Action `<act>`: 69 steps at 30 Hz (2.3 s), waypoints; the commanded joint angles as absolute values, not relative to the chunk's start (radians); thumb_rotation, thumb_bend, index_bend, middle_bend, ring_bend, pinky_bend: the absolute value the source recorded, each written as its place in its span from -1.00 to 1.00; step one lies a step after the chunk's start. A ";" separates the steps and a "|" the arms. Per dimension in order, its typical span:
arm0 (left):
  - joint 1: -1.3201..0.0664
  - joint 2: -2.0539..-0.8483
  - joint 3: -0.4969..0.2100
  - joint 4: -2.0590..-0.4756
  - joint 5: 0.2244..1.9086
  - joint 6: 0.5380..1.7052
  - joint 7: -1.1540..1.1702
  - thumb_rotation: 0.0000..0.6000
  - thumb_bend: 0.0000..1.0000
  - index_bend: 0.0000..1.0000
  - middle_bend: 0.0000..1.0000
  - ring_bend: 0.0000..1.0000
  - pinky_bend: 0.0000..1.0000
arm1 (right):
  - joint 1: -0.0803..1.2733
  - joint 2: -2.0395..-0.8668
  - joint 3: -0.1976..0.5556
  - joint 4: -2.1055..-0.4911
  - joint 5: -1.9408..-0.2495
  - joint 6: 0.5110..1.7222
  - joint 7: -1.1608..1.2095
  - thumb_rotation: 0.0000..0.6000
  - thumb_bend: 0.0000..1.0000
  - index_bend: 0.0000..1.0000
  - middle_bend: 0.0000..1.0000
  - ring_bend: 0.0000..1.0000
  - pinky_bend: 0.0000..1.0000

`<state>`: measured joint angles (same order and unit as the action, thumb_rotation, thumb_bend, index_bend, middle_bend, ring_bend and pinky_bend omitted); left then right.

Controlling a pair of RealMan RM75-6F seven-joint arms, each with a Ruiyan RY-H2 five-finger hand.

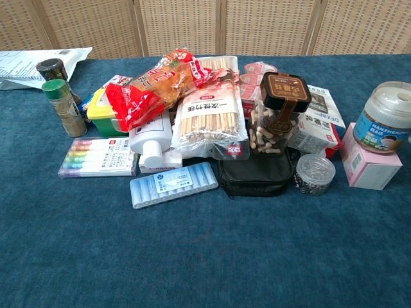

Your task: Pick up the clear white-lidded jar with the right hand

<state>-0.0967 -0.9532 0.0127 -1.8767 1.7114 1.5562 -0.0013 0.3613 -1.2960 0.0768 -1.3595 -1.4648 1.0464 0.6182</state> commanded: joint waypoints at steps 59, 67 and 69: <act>-0.071 -0.966 0.011 -1.828 1.691 1.579 -0.037 0.37 -0.43 -1.00 -0.90 -1.00 -1.00 | 0.454 -1.342 0.199 -1.396 -1.374 1.056 0.605 1.00 -0.77 -0.86 0.15 -0.08 -0.35; -0.070 -0.962 0.017 -1.828 1.715 1.585 -0.042 0.36 -0.44 -1.00 -0.90 -1.00 -1.00 | 0.512 -1.242 0.273 -1.543 -1.369 1.042 0.559 1.00 -0.77 -0.89 0.15 -0.08 -0.35; -0.067 -0.962 0.022 -1.824 1.725 1.590 -0.043 0.37 -0.43 -1.00 -0.90 -1.00 -1.00 | 0.528 -1.219 0.296 -1.588 -1.357 1.039 0.535 1.00 -0.77 -0.89 0.15 -0.07 -0.35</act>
